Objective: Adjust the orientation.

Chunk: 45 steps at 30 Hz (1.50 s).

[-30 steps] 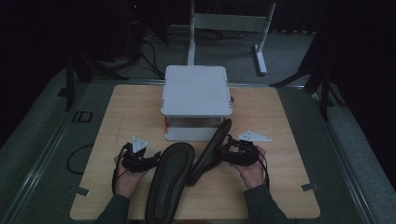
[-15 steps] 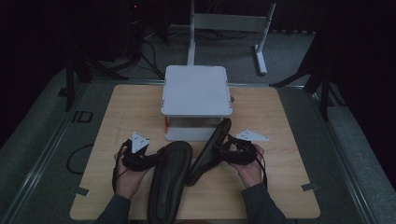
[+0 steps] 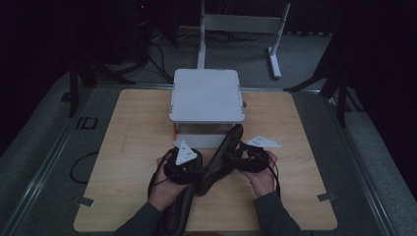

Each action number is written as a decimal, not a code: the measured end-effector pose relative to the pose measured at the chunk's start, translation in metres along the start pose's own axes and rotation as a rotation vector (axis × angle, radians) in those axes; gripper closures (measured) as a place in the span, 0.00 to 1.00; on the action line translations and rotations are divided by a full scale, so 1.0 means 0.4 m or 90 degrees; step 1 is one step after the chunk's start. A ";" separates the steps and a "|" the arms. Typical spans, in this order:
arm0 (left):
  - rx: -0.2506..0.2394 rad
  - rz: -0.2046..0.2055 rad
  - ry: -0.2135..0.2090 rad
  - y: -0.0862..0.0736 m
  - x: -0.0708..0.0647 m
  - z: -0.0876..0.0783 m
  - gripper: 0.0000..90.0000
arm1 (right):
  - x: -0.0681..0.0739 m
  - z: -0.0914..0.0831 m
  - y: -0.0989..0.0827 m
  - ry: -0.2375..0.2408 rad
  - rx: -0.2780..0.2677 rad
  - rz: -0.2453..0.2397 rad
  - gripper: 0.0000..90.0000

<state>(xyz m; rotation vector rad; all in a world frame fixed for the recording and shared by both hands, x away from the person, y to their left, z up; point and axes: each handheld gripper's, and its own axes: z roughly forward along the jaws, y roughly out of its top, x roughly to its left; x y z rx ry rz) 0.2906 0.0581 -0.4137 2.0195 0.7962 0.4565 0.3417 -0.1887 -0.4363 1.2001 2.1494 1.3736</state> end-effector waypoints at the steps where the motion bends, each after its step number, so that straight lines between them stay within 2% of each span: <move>1: 0.005 0.008 -0.004 0.002 -0.009 0.009 0.36 | 0.000 -0.001 0.000 0.000 0.001 0.001 0.26; 5: 0.041 0.030 0.000 -0.004 -0.030 0.044 0.37 | -0.004 -0.006 -0.002 0.000 0.001 0.002 0.26; 9: 0.054 0.030 0.002 -0.014 -0.032 0.060 0.38 | -0.013 -0.020 -0.007 -0.008 -0.010 0.003 0.26; 12: 0.062 0.029 0.002 -0.018 -0.030 0.066 0.38 | -0.043 -0.051 -0.022 -0.014 -0.030 0.017 0.27; 13: 0.062 0.028 0.002 -0.018 -0.030 0.066 0.38 | -0.064 -0.064 -0.038 -0.022 -0.030 0.033 0.28; 14: 0.061 0.030 0.003 -0.018 -0.031 0.066 0.38 | -0.064 -0.064 -0.038 -0.022 -0.030 0.033 0.28; 15: 0.060 0.031 0.005 -0.017 -0.032 0.066 0.38 | -0.084 -0.068 -0.059 -0.022 -0.014 0.046 0.28; 17: 0.059 0.029 0.007 -0.017 -0.031 0.066 0.38 | -0.089 -0.068 -0.065 -0.023 -0.008 0.048 0.28; 20: 0.057 0.022 0.004 -0.015 -0.026 0.064 0.40 | -0.102 -0.043 -0.086 -0.024 0.029 0.033 0.28; 22: 0.057 0.019 0.001 -0.015 -0.025 0.064 0.41 | -0.104 -0.031 -0.088 -0.024 0.039 0.031 0.28; 25: 0.056 0.017 -0.003 -0.015 -0.025 0.065 0.42 | -0.108 0.001 -0.089 -0.019 0.057 0.039 0.35; 26: 0.057 0.015 -0.005 -0.015 -0.025 0.065 0.43 | -0.109 0.023 -0.085 -0.025 0.067 0.041 0.41; 29: 0.058 0.014 -0.009 -0.016 -0.027 0.065 0.45 | -0.116 0.042 -0.082 -0.020 0.074 0.053 0.46; 30: 0.059 0.014 -0.011 -0.017 -0.027 0.064 0.45 | -0.120 0.055 -0.079 -0.015 0.075 0.058 0.54; 31: 0.058 0.012 -0.013 -0.018 -0.028 0.064 0.45 | -0.120 0.055 -0.079 -0.015 0.075 0.058 0.54; 32: 0.056 0.011 -0.016 -0.018 -0.029 0.063 0.45 | -0.121 0.058 -0.078 -0.024 0.075 0.057 0.58; 34: 0.047 0.010 -0.019 -0.017 -0.030 0.060 0.45 | -0.128 0.053 -0.076 -0.029 0.072 0.064 0.73; 36: 0.042 0.012 -0.021 -0.016 -0.030 0.058 0.44 | -0.131 0.040 -0.072 -0.018 0.063 0.071 0.76; 39: 0.040 0.010 -0.024 -0.015 -0.030 0.059 0.43 | -0.125 0.018 -0.062 -0.017 0.057 0.062 0.77; 42: 0.045 0.007 -0.031 -0.016 -0.031 0.061 0.43 | -0.118 0.001 -0.049 -0.025 0.069 0.039 0.78; 45: 0.046 0.008 -0.039 -0.019 -0.034 0.064 0.43 | -0.115 -0.004 -0.044 -0.013 0.080 0.020 0.78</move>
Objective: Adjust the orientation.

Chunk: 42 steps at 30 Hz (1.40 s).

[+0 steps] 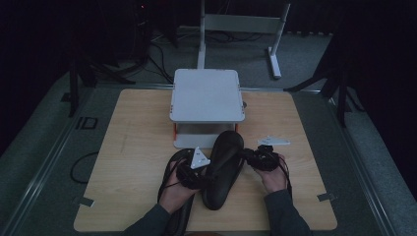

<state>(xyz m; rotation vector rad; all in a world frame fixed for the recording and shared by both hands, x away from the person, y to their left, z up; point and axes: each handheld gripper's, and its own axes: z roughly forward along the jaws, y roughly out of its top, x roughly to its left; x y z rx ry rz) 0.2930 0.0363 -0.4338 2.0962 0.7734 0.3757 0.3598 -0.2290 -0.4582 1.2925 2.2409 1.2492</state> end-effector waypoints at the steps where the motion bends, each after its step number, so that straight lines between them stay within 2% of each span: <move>1: -0.002 0.000 0.000 0.000 0.000 -0.001 0.43 | 0.002 -0.003 0.001 -0.001 0.005 -0.011 0.78; 4: -0.011 -0.007 0.007 0.000 0.008 -0.011 0.43 | 0.006 -0.012 0.004 -0.006 0.014 -0.031 0.79; 6: -0.016 -0.011 0.012 -0.001 0.012 -0.017 0.43 | 0.006 -0.015 0.005 -0.008 0.016 -0.034 0.79; 7: -0.022 -0.018 0.027 -0.004 0.024 -0.032 0.43 | 0.006 -0.019 0.007 -0.006 0.021 -0.040 0.79; 8: -0.024 -0.019 0.037 -0.007 0.031 -0.040 0.42 | 0.012 -0.023 0.012 0.004 0.027 -0.063 0.79; 11: -0.031 -0.034 0.063 -0.018 0.053 -0.060 0.41 | 0.029 -0.025 0.021 0.013 0.043 -0.101 0.78; 12: -0.032 -0.043 0.069 -0.023 0.063 -0.067 0.41 | 0.046 -0.021 0.028 0.008 0.057 -0.129 0.78; 15: -0.036 -0.062 0.095 -0.039 0.089 -0.084 0.40 | 0.060 -0.015 0.035 0.003 0.064 -0.137 0.75; 16: -0.037 -0.071 0.102 -0.047 0.098 -0.091 0.40 | 0.064 -0.010 0.037 0.008 0.064 -0.135 0.66; 17: -0.038 -0.075 0.106 -0.051 0.102 -0.095 0.39 | 0.067 -0.005 0.039 0.021 0.060 -0.128 0.61; 19: -0.037 -0.078 0.113 -0.062 0.109 -0.103 0.38 | 0.074 -0.004 0.041 0.039 0.049 -0.127 0.56; 22: -0.027 -0.077 0.125 -0.079 0.108 -0.109 0.35 | 0.090 -0.004 0.039 0.022 0.048 -0.148 0.50; 24: -0.017 -0.071 0.138 -0.092 0.104 -0.109 0.34 | 0.096 -0.007 0.036 0.019 0.046 -0.153 0.49; 28: -0.013 -0.077 0.140 -0.107 0.108 -0.111 0.33 | 0.117 -0.025 0.032 0.025 0.025 -0.145 0.48; 35: -0.014 -0.090 0.151 -0.120 0.122 -0.125 0.34 | 0.179 -0.045 0.040 0.049 -0.005 -0.179 0.47; 38: -0.013 -0.096 0.162 -0.128 0.135 -0.140 0.35 | 0.206 -0.040 0.043 0.061 -0.006 -0.209 0.46; 42: -0.015 -0.106 0.177 -0.138 0.152 -0.158 0.36 | 0.222 -0.027 0.045 0.067 0.000 -0.217 0.45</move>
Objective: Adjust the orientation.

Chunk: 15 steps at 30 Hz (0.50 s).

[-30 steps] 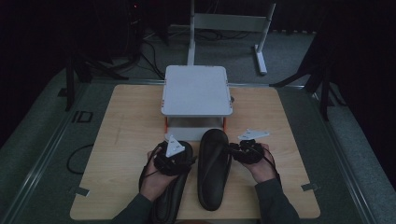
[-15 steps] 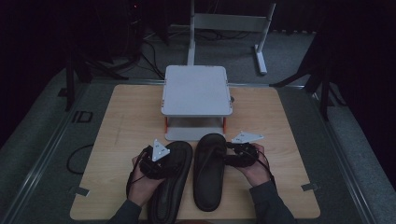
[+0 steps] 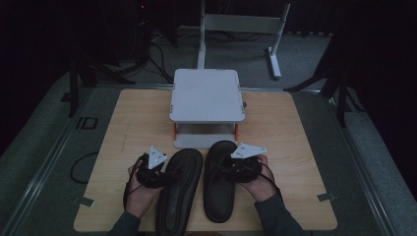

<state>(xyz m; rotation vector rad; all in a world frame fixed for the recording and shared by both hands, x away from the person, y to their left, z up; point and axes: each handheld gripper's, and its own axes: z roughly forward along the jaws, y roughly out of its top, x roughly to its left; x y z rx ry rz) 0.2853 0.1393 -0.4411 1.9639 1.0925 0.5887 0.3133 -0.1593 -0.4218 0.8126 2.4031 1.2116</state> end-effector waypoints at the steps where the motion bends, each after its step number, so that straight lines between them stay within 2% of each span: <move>1: 0.005 -0.006 0.015 -0.006 0.017 -0.007 0.36 | 0.002 0.004 0.001 0.003 0.001 -0.001 0.45; 5: 0.016 -0.016 0.036 -0.019 0.045 -0.009 0.36 | 0.018 0.033 0.003 0.010 0.013 -0.016 0.44; 10: 0.030 -0.026 0.042 -0.032 0.062 0.004 0.36 | 0.029 0.053 0.001 0.011 0.027 -0.023 0.44; 13: 0.043 -0.025 0.053 -0.041 0.073 0.016 0.36 | 0.040 0.067 -0.001 0.009 0.041 -0.040 0.43; 15: 0.054 -0.033 0.057 -0.049 0.083 0.022 0.37 | 0.046 0.073 -0.002 0.004 0.045 -0.048 0.43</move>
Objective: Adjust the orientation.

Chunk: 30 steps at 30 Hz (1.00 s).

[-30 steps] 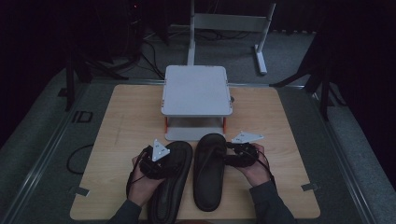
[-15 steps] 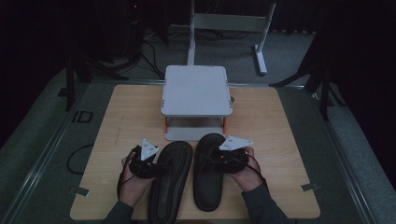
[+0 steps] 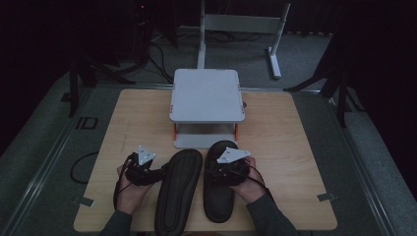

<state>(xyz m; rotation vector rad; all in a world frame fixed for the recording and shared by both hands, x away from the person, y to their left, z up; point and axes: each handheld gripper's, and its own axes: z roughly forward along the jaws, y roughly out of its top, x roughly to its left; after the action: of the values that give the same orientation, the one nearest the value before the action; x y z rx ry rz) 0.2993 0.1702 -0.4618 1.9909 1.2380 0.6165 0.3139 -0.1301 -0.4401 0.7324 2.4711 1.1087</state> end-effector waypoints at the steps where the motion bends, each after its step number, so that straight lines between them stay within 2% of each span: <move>1: 0.007 -0.003 0.004 -0.006 0.005 0.008 0.37 | 0.005 0.003 0.001 -0.002 0.002 -0.006 0.42; 3: 0.019 -0.003 0.005 -0.013 0.009 0.016 0.37 | 0.018 0.008 0.003 -0.001 0.006 -0.024 0.42; 6: 0.009 -0.013 0.006 -0.013 0.013 0.010 0.37 | 0.045 0.021 0.005 0.004 0.021 -0.060 0.40; 9: -0.018 -0.020 0.000 -0.004 0.015 -0.017 0.37 | 0.056 0.032 0.002 0.013 0.029 -0.067 0.40; 10: -0.018 -0.020 0.000 -0.004 0.015 -0.017 0.37 | 0.056 0.032 0.002 0.013 0.029 -0.067 0.40; 11: -0.039 -0.013 -0.021 0.005 0.007 -0.040 0.37 | 0.064 0.042 -0.004 0.024 0.036 -0.076 0.40; 12: -0.042 -0.007 -0.029 0.008 0.001 -0.045 0.37 | 0.066 0.044 -0.006 0.029 0.038 -0.082 0.40; 14: -0.036 0.008 -0.040 0.009 -0.013 -0.046 0.38 | 0.071 0.049 -0.010 0.027 0.046 -0.094 0.40; 16: -0.017 0.020 -0.030 0.003 -0.022 -0.031 0.38 | 0.073 0.049 -0.011 0.028 0.045 -0.092 0.40; 18: -0.015 0.005 -0.030 -0.004 -0.013 -0.018 0.39 | 0.074 0.049 -0.011 0.032 0.047 -0.094 0.40; 22: 0.008 0.005 -0.001 -0.012 0.004 0.000 0.39 | 0.091 0.061 -0.011 0.059 0.051 -0.112 0.38; 27: 0.025 -0.006 0.007 -0.019 0.021 0.011 0.39 | 0.112 0.087 0.001 0.067 0.051 -0.118 0.38; 30: 0.020 -0.016 0.005 -0.020 0.034 0.001 0.39 | 0.121 0.093 0.025 0.083 0.019 -0.105 0.38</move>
<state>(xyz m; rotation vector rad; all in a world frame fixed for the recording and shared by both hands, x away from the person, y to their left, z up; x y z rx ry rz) 0.3008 0.1847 -0.4677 1.9981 1.2830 0.5961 0.2961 -0.0747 -0.4608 0.4684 2.6069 1.0918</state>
